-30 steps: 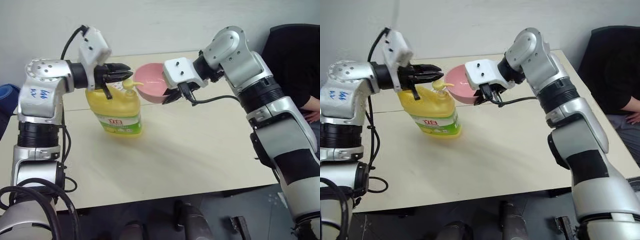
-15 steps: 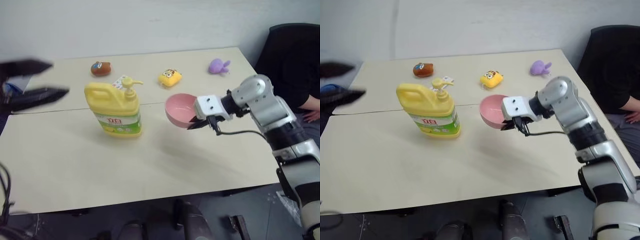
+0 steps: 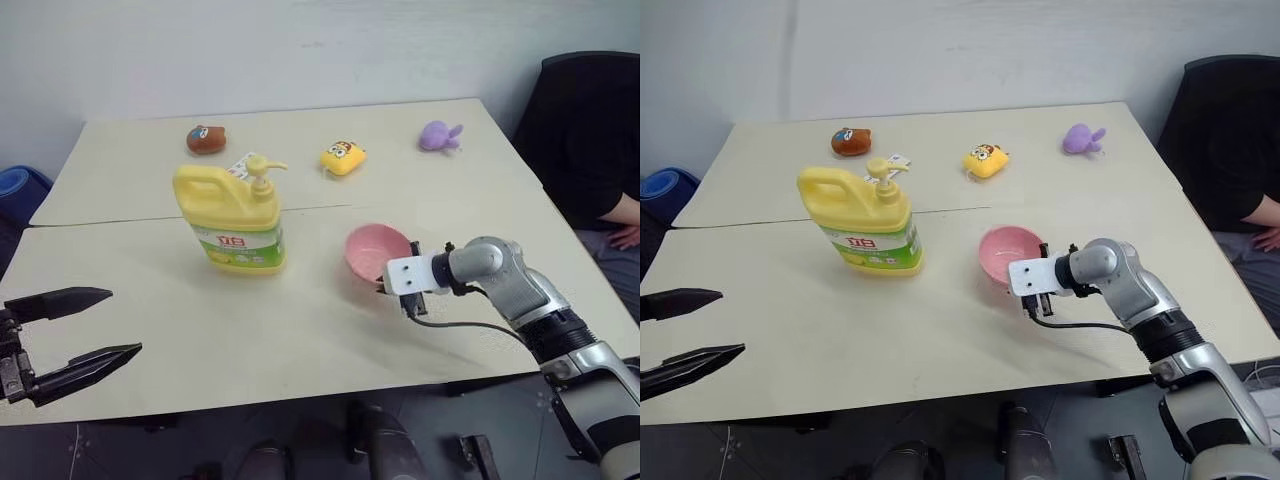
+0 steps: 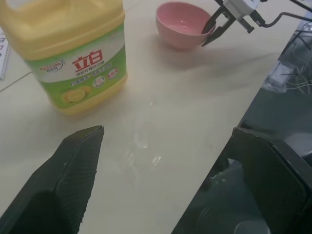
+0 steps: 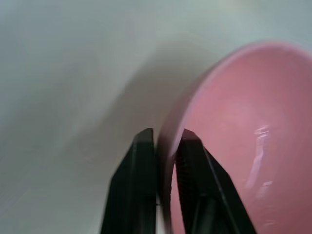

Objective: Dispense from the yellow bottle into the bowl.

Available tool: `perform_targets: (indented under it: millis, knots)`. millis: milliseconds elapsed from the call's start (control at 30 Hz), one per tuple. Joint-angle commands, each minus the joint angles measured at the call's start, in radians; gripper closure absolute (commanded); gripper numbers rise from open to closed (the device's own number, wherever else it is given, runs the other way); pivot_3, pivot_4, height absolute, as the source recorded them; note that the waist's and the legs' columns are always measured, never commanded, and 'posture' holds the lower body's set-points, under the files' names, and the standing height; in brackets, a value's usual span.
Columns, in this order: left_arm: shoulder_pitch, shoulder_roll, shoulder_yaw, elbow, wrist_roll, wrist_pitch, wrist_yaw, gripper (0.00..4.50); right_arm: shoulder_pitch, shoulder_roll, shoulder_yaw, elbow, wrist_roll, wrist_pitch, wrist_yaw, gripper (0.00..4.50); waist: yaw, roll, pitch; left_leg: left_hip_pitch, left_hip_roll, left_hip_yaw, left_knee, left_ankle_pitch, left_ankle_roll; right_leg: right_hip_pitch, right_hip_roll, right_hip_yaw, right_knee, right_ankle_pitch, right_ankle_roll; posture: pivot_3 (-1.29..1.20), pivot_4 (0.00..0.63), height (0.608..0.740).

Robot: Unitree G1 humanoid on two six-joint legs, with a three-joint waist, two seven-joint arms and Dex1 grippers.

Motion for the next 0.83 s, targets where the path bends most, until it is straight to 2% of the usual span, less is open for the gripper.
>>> perform_targets:
  millis: [33,100,267,300,400,600,700,833]
  knots:
    - [-0.002,0.008,-0.006,0.012,-0.038,-0.035,0.041,0.0,0.004,-0.001,-0.017,0.003,0.009,-0.007,0.014,2.64,-0.001,0.0,0.0,0.0,0.0,0.0,0.0,0.0,0.0,0.0,0.0,0.001,0.0,0.0,0.0,0.0,0.15,0.74]
    - [0.018,0.012,-0.019,0.018,-0.038,-0.061,0.043,0.0,0.014,-0.018,-0.046,-0.022,0.057,0.036,0.056,1.91,-0.002,0.0,0.0,0.0,0.001,0.0,-0.001,0.0,0.0,0.0,0.001,0.001,0.001,0.0,0.0,0.0,0.15,0.74]
    - [0.056,0.038,-0.02,0.058,-0.047,-0.108,0.027,0.0,-0.007,-0.124,-0.184,-0.109,0.29,0.287,0.265,0.2,0.002,0.0,0.0,-0.001,0.001,0.0,-0.002,0.0,0.0,-0.001,0.002,0.0,0.001,0.0,0.0,0.0,0.15,0.74]
    - [0.061,0.05,-0.014,0.071,-0.05,-0.113,0.017,0.0,-0.025,-0.156,-0.22,-0.112,0.346,0.35,0.314,0.06,0.005,0.0,0.0,-0.001,0.001,0.0,-0.001,0.0,0.001,-0.002,0.002,-0.001,0.0,0.0,0.0,0.0,0.15,0.74]
    - [0.081,0.091,0.005,0.115,-0.048,-0.132,-0.022,0.0,-0.093,-0.272,-0.298,-0.054,0.472,0.513,0.44,0.06,0.015,0.0,0.0,0.0,0.001,0.0,-0.002,-0.002,0.003,-0.001,0.003,-0.004,-0.003,0.0,0.0,0.0,0.15,0.74]
    - [0.14,0.175,0.015,0.235,0.006,-0.193,-0.12,0.0,-0.146,-0.509,-0.238,0.114,0.638,0.562,0.474,0.06,0.017,0.0,0.0,0.006,0.003,0.003,-0.004,-0.003,0.002,-0.002,0.006,-0.006,-0.005,-0.001,-0.002,0.0,0.15,0.74]
    - [0.13,0.209,-0.027,0.305,0.033,-0.234,-0.135,0.0,-0.166,-0.531,-0.219,0.162,0.67,0.579,0.474,0.06,0.013,-0.001,0.001,0.009,0.003,0.006,-0.007,-0.003,0.002,-0.001,0.007,-0.003,-0.005,-0.001,-0.002,0.0,0.15,0.74]
    - [0.086,0.24,-0.074,0.349,0.037,-0.277,-0.149,0.0,-0.124,-0.524,-0.212,0.123,0.689,0.565,0.474,0.06,0.005,-0.001,0.001,0.011,0.004,0.007,-0.008,-0.004,0.001,-0.001,0.01,0.003,-0.004,-0.001,-0.002,0.0,0.15,0.74]
